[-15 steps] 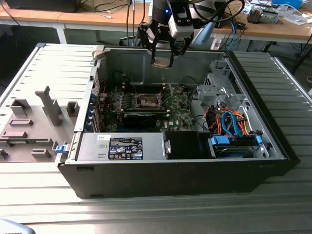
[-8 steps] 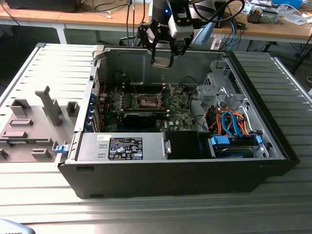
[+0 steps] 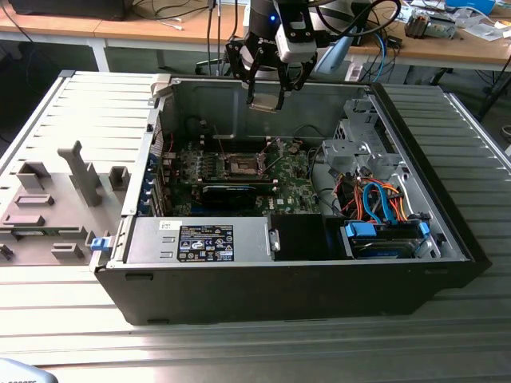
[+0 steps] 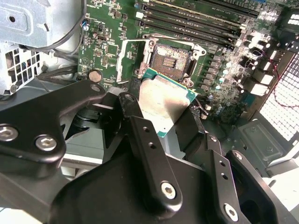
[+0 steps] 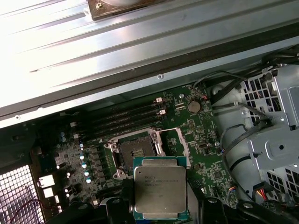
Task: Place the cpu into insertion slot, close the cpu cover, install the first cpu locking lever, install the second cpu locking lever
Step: 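Place the cpu into insertion slot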
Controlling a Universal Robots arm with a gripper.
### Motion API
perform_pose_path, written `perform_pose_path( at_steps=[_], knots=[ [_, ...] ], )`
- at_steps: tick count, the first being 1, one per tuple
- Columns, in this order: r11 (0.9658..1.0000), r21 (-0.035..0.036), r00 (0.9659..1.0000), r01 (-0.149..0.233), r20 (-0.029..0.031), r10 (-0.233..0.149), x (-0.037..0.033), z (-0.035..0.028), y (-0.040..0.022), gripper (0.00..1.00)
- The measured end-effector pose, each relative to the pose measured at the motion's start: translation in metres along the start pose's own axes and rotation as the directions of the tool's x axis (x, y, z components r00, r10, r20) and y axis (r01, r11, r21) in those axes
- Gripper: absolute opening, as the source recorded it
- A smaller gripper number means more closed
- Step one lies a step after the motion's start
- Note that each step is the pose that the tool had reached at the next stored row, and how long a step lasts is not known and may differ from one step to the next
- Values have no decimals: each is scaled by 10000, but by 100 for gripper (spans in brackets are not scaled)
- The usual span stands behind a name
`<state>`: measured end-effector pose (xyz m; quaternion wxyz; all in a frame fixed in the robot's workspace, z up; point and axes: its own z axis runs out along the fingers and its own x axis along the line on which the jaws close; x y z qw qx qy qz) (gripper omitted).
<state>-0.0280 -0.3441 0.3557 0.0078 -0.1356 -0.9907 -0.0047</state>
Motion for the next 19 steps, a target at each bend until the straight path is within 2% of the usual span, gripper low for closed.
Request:
perform_pose_path(
  at_steps=[19],
  knots=[
    [9999, -1, 9999, -114, 1, 114, 0, 0, 0, 55]
  ],
)
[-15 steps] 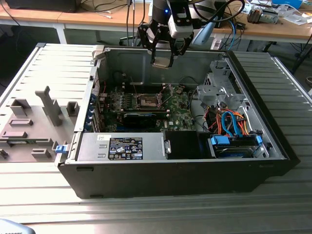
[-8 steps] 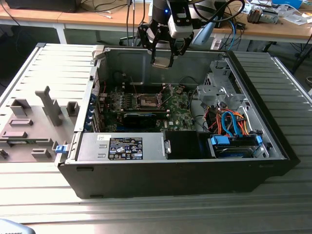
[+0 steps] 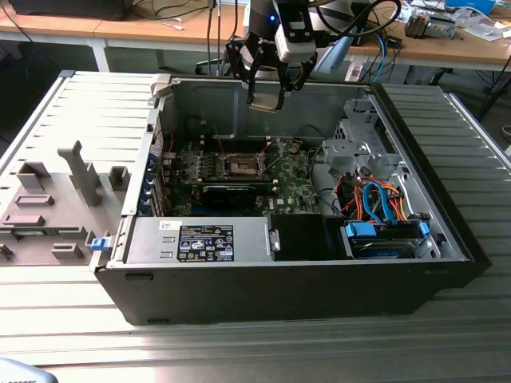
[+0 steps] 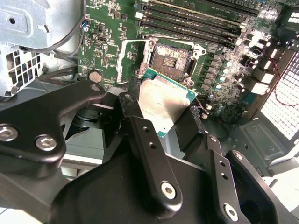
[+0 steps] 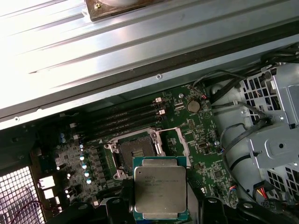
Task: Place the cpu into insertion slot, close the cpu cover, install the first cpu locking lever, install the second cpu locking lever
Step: 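Place the cpu into insertion slot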
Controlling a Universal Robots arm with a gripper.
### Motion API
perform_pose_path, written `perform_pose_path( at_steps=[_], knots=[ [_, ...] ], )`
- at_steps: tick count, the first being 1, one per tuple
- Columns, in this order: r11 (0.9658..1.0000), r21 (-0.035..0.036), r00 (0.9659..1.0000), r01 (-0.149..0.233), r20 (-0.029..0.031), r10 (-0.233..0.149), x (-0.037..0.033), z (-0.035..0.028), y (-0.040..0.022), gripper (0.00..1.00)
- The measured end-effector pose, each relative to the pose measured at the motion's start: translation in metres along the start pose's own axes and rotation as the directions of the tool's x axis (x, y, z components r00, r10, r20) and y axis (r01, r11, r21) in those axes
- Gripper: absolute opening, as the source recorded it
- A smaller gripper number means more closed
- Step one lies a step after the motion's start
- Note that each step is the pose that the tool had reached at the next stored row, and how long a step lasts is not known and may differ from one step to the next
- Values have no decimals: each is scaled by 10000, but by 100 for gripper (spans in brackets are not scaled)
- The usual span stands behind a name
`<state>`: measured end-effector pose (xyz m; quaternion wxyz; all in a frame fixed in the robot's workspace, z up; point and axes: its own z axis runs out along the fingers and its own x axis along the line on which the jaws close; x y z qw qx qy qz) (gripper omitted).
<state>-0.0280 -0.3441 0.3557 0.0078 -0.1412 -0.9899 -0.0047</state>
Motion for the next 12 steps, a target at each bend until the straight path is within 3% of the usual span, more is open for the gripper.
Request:
perform_pose_path(
  at_steps=[12],
  knots=[
    [10000, 0, 10000, -65, 1, 65, 0, 0, 0, 55]
  ],
)
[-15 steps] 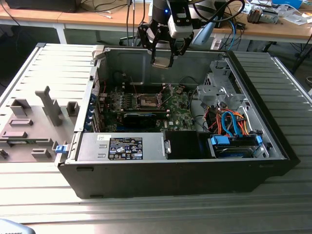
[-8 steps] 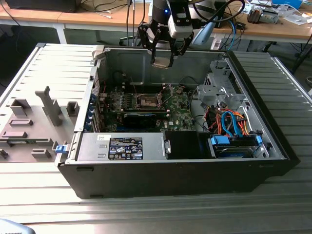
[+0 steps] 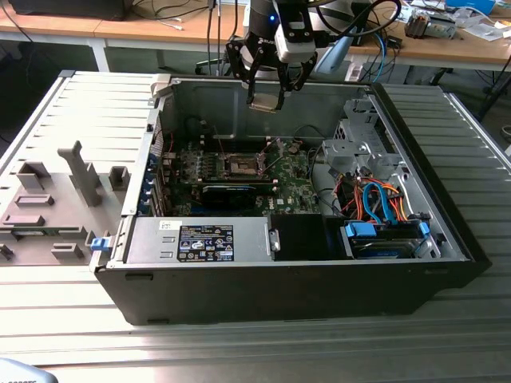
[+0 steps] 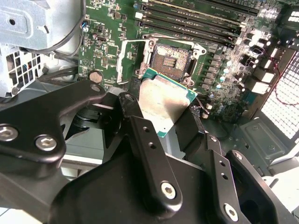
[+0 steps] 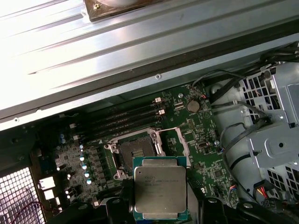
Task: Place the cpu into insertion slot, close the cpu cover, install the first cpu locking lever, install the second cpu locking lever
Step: 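Place the cpu into insertion slot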
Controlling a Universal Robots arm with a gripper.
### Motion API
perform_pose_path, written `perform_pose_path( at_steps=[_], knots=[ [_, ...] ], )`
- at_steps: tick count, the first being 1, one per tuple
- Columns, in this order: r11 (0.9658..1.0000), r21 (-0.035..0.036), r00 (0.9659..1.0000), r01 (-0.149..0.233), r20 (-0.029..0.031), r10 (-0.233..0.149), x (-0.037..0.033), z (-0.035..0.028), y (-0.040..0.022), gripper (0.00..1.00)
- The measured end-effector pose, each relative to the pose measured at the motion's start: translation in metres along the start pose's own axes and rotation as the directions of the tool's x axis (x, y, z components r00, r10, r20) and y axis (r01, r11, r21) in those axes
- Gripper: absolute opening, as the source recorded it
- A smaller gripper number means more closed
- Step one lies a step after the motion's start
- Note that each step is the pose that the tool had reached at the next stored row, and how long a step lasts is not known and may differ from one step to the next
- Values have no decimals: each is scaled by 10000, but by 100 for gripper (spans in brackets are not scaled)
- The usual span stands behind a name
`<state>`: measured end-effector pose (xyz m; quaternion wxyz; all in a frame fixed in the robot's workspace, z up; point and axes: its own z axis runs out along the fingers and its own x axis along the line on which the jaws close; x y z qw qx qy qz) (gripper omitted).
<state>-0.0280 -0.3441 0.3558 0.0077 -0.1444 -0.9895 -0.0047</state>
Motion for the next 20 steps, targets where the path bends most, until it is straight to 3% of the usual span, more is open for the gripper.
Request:
perform_pose_path(
  at_steps=[20],
  knots=[
    [9999, 0, 9999, -109, 1, 109, 0, 0, 0, 55]
  ],
)
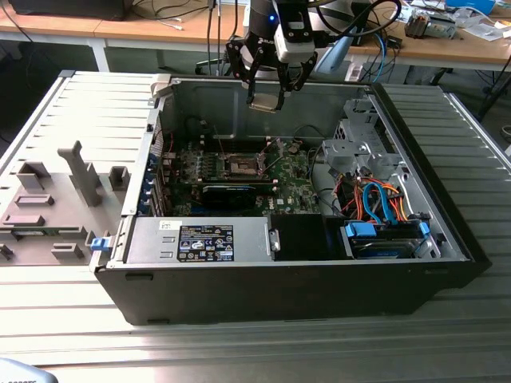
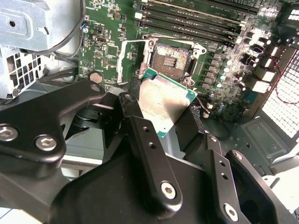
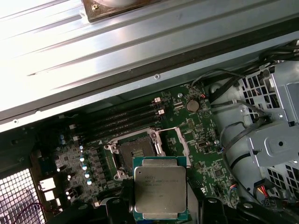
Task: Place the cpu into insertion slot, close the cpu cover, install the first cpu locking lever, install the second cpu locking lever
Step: 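Place the cpu into insertion slot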
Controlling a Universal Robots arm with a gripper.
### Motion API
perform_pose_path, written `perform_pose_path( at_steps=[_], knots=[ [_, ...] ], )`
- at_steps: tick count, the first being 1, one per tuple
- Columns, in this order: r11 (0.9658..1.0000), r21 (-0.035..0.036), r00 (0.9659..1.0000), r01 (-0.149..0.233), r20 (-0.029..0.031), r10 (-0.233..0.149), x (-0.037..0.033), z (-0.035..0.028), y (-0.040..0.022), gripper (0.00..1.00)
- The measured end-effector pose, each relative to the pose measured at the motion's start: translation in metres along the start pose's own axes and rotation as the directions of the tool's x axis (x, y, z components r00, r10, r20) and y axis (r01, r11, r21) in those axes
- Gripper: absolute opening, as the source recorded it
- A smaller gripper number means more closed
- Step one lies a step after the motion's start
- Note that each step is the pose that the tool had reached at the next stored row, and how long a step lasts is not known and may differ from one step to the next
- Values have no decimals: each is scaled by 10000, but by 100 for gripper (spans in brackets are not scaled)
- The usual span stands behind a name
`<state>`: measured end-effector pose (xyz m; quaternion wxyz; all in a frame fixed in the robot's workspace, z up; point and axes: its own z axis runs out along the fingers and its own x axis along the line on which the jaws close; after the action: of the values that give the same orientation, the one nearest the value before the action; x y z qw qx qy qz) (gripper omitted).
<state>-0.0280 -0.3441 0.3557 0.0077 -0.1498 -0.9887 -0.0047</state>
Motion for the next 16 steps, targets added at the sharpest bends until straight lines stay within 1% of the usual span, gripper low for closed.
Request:
perform_pose_path(
  at_steps=[16],
  knots=[
    [10000, 2, 10000, -90, 2, 90, 0, 0, 0, 55]
  ],
)
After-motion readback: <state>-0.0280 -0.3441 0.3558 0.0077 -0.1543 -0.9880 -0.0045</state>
